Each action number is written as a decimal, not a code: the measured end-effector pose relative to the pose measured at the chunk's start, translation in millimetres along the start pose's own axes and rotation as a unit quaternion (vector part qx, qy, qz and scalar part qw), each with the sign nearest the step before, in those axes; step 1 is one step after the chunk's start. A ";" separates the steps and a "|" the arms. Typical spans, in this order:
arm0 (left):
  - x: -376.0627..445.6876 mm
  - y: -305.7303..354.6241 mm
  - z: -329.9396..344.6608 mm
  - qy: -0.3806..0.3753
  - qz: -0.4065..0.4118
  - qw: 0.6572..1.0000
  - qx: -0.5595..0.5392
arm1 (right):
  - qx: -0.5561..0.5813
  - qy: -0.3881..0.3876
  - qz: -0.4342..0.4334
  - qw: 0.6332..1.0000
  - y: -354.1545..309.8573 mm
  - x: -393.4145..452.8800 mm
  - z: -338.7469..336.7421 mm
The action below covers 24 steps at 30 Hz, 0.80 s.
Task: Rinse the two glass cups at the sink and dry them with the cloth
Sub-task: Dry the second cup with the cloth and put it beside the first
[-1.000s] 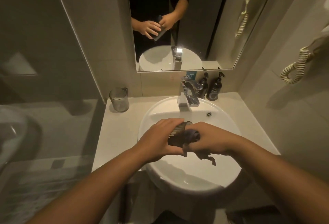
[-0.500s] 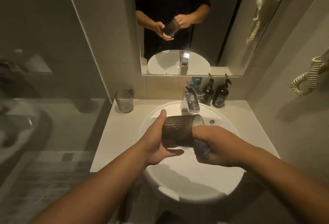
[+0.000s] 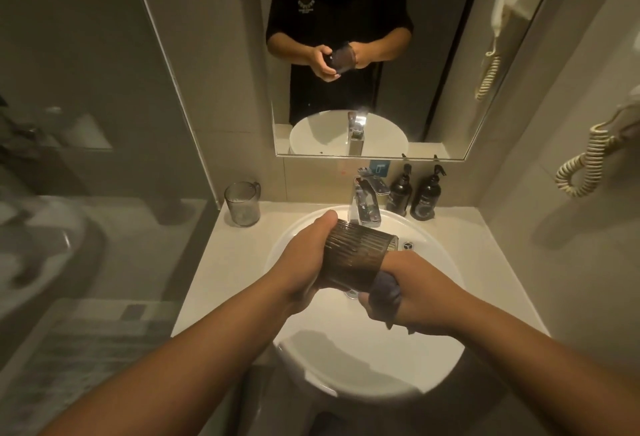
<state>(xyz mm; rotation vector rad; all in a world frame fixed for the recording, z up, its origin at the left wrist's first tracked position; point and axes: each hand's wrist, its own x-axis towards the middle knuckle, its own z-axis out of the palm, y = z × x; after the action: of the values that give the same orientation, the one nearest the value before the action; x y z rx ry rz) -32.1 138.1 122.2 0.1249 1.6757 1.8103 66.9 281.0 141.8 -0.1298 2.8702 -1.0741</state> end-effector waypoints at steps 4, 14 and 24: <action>-1.9 0.6 -2.8 -0.002 0.027 0.999 0.026 | 0.103 0.039 0.040 0.993 -15.1 -2.7 2.7; 3.2 0.0 -21.9 -0.028 0.199 0.975 0.094 | 0.617 0.056 0.150 0.771 -38.7 8.6 -3.7; 5.7 17.6 -34.9 -0.112 -0.059 0.991 -0.037 | -0.295 -0.044 -0.177 0.938 -31.7 11.9 -6.6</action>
<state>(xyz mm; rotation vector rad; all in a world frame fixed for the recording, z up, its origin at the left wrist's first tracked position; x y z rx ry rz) -60.5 111.9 130.2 0.1859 1.4285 1.7007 56.1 260.3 167.2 -0.7278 3.0470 -0.1791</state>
